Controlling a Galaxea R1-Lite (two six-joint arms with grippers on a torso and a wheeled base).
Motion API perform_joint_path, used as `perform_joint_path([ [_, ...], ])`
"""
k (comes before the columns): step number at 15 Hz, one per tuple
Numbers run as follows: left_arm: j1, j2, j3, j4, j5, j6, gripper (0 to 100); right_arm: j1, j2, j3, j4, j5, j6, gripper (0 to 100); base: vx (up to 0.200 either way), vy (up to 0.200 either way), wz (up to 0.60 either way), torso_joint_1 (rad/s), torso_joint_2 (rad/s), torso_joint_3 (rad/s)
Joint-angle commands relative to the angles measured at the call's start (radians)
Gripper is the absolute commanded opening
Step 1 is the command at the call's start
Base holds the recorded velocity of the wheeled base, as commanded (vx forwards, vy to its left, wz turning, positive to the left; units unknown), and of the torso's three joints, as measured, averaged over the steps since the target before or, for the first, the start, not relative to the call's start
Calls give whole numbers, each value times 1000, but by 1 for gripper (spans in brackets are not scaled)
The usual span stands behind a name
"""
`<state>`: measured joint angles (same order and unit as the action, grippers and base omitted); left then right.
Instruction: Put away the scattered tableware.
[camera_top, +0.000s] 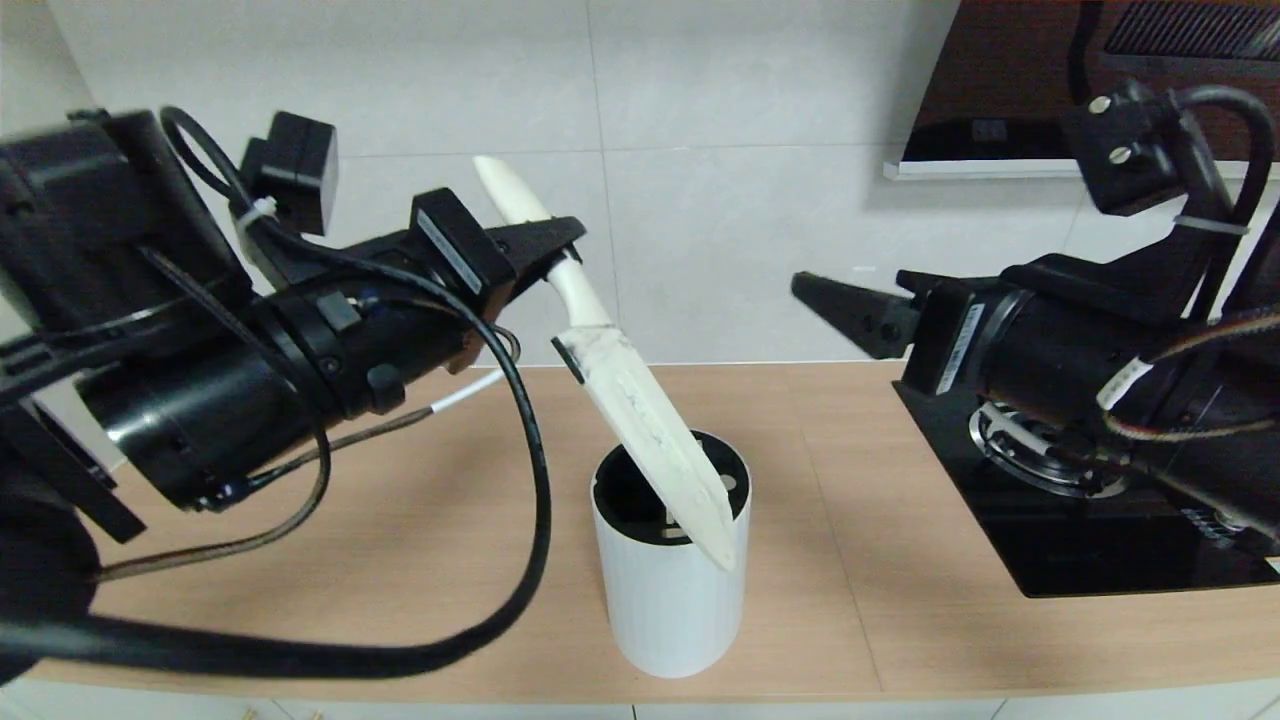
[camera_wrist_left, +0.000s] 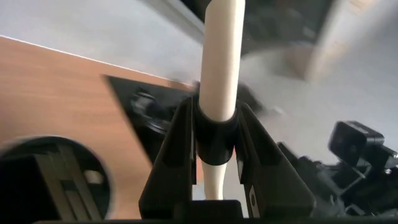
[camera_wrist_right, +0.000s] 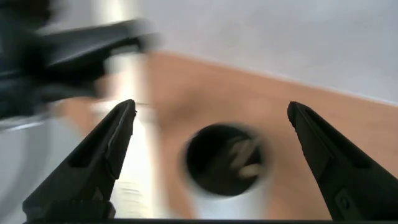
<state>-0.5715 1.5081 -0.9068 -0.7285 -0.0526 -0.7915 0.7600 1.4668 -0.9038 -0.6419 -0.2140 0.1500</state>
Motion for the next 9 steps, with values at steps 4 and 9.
perform_joint_path([
  [4, -5, -34, -213, 232, 160, 304, 0, -177, 20, 98, -4, 25, 0, 100, 0, 0, 0, 0, 0, 0],
  [9, -154, 7, -162, 176, 487, 523, 0, -177, 56, 125, -7, 21, -4, 100, 0, 0, 0, 0, 0, 0],
])
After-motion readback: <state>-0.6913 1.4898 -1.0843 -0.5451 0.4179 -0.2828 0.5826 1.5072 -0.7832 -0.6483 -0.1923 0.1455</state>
